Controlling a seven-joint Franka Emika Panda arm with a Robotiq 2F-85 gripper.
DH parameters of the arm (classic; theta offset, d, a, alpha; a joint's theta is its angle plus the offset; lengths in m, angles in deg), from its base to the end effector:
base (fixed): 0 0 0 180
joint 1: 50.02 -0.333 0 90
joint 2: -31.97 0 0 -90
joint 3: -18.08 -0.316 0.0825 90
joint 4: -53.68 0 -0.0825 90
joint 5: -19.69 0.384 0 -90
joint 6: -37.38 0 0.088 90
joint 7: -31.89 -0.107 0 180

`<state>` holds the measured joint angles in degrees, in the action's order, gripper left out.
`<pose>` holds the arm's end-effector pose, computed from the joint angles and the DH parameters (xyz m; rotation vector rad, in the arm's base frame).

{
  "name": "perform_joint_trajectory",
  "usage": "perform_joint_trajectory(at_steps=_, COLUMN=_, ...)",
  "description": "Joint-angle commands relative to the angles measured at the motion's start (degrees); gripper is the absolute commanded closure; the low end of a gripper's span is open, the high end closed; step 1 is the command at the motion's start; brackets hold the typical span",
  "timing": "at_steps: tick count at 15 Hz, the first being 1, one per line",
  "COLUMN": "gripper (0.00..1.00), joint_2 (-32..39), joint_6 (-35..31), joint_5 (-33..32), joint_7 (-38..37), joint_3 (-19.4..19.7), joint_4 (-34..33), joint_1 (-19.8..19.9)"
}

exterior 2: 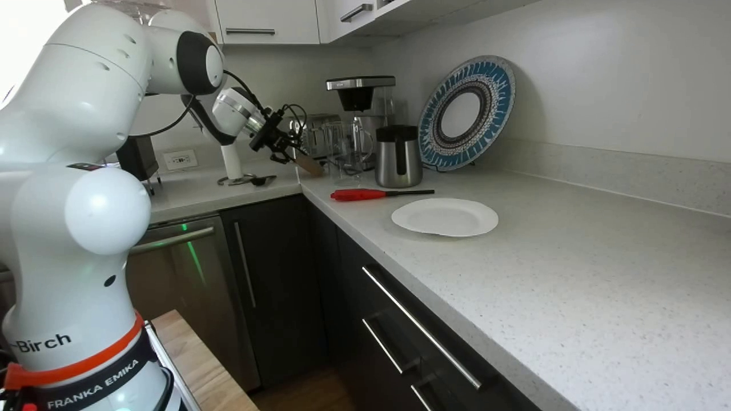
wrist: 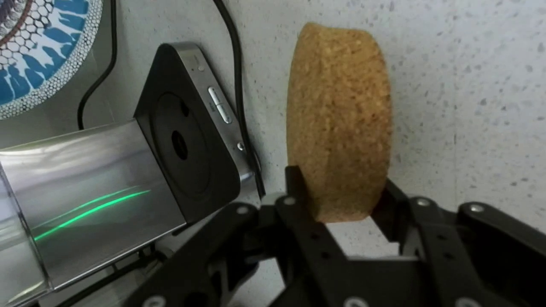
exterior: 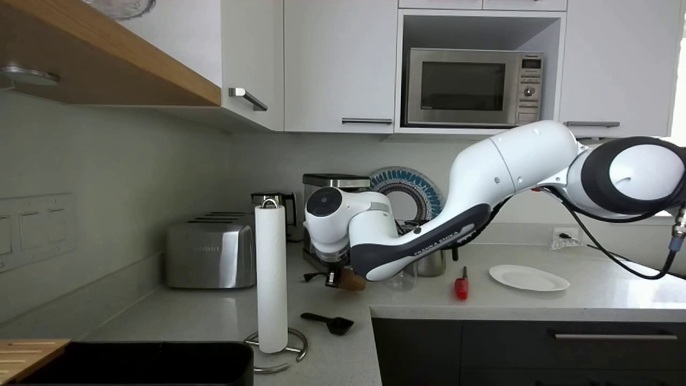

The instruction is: Pick up the brown lid from the clear jug and put it on the kitchen counter

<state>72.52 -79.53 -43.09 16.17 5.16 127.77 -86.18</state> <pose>0.5635 0.5067 0.3604 2.0841 1.1647 0.6331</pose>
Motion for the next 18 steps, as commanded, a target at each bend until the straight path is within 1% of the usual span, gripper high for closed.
perform_joint_trajectory(at_steps=1, gripper=0.84, joint_2=-0.89, joint_6=3.16, joint_5=-0.62, joint_7=-2.37, joint_3=0.81, joint_4=1.65, joint_1=-0.9)
perform_joint_trajectory(at_steps=2, gripper=0.84, joint_2=-0.83, joint_6=3.55, joint_5=-0.71, joint_7=-2.73, joint_3=0.78, joint_4=1.58, joint_1=-0.92)
perform_joint_trajectory(at_steps=3, gripper=0.72, joint_2=-0.77, joint_6=3.59, joint_5=-0.61, joint_7=-3.02, joint_3=0.63, joint_4=1.54, joint_1=-0.82)
perform_joint_trajectory(at_steps=4, gripper=0.34, joint_2=-0.75, joint_6=3.43, joint_5=-0.54, joint_7=-3.33, joint_3=0.53, joint_4=1.54, joint_1=-0.72)
perform_joint_trajectory(at_steps=5, gripper=0.34, joint_2=-0.8, joint_6=3.1, joint_5=-0.56, joint_7=-3.76, joint_3=0.5, joint_4=1.62, joint_1=-0.64)
perform_joint_trajectory(at_steps=7, gripper=0.2, joint_2=-0.9, joint_6=2.76, joint_5=-0.62, joint_7=-4.51, joint_3=0.46, joint_4=1.78, joint_1=-0.55)
perform_joint_trajectory(at_steps=9, gripper=0.05, joint_2=-0.9, joint_6=2.48, joint_5=-0.69, joint_7=-5.22, joint_3=0.44, joint_4=1.73, joint_1=-0.49)
perform_joint_trajectory(at_steps=10, gripper=0.0, joint_2=-0.95, joint_6=2.34, joint_5=-0.8, joint_7=-5.69, joint_3=0.46, joint_4=1.68, joint_1=-0.48)
perform_joint_trajectory(at_steps=13, gripper=0.0, joint_2=-1.25, joint_6=0.61, joint_5=-0.48, joint_7=-7.35, joint_3=0.1, joint_4=1.66, joint_1=0.09)
perform_joint_trajectory(at_steps=18, gripper=0.0, joint_2=-2.69, joint_6=-5.86, joint_5=-0.54, joint_7=-9.82, joint_3=-0.16, joint_4=1.95, joint_1=1.67)
